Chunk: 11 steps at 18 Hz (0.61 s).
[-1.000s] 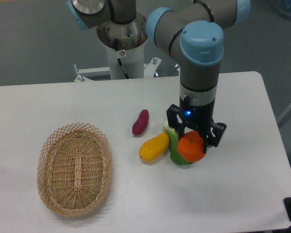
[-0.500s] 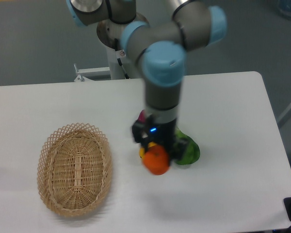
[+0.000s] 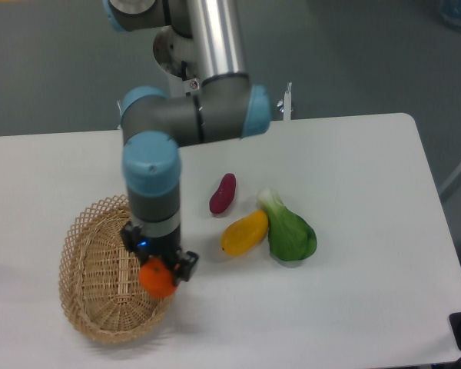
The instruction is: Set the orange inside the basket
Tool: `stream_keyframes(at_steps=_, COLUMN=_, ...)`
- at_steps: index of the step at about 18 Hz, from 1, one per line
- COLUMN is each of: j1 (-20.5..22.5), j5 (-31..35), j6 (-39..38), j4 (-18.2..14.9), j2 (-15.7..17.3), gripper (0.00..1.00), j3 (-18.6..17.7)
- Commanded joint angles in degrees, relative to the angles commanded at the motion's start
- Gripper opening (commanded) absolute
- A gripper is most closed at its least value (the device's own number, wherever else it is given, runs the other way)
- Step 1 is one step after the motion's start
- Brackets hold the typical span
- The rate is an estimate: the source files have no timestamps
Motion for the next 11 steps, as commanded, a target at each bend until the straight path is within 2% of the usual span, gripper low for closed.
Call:
stream_keyframes(at_steps=4, j1=-2.20, j5=-0.09, j6=-0.71, j4=-0.09, j2=-1.68, gripper=0.65, j3=-0.35)
stream_keyframes(at_steps=11, j1=-3.52, j5=-0.18, j6=-1.33, j4=0.09, j2=-2.91, gripper=0.66, j3=-1.05)
